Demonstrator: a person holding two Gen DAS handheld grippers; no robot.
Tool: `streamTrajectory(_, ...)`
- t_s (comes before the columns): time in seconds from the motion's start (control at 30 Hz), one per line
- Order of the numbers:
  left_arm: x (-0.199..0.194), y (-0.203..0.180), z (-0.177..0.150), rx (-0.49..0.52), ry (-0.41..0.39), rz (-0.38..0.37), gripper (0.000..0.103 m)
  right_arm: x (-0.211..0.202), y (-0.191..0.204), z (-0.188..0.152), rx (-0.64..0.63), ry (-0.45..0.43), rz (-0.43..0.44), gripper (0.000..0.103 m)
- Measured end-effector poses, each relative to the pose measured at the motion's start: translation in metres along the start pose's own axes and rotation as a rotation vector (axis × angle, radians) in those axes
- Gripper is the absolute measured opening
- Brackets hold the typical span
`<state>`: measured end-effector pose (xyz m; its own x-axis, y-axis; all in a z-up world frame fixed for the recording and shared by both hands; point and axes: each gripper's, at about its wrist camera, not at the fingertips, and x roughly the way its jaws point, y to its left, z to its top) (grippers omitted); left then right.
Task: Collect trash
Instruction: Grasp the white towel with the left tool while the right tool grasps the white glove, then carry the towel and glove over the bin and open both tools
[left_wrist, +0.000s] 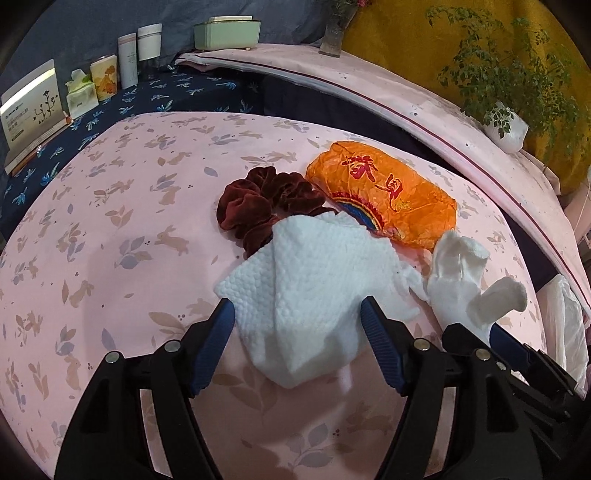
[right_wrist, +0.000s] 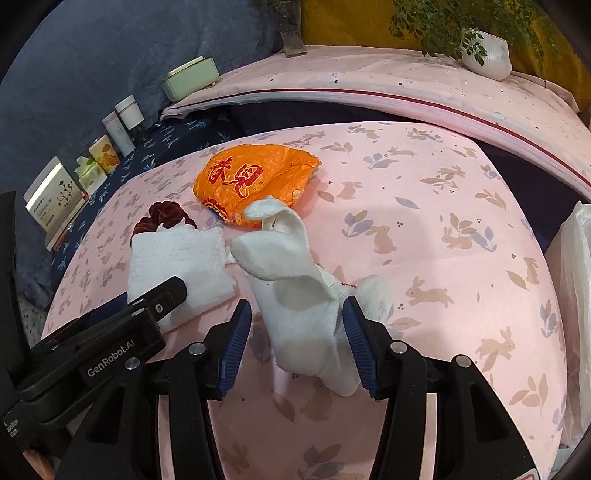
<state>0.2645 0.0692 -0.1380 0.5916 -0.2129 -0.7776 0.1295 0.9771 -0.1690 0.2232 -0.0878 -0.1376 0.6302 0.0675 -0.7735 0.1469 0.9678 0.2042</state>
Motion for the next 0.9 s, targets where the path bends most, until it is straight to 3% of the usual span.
streamTrajectory(0.53,-0.002,-0.005,-0.005,0.030,-0.020,0.014,0.061,0.001,0.000,-0.006,-0.006,-0.047,-0.027,0.043)
streamTrajectory(0.63,-0.004,-0.009,-0.008,0.045,-0.021,0.015,0.053,-0.001,-0.004,-0.006,0.009,-0.049,-0.033,0.035)
streamTrajectory(0.77,-0.009,-0.017,-0.014,0.071,-0.021,0.005,0.032,-0.006,-0.012,-0.012,0.036,-0.050,-0.026,0.023)
streamTrajectory(0.8,-0.010,-0.020,-0.016,0.077,-0.019,0.000,0.024,-0.009,-0.014,-0.015,0.041,-0.049,-0.021,0.022)
streamTrajectory(0.9,-0.016,-0.026,-0.022,0.083,-0.014,-0.007,0.014,-0.017,-0.016,-0.023,0.041,-0.044,-0.016,0.020)
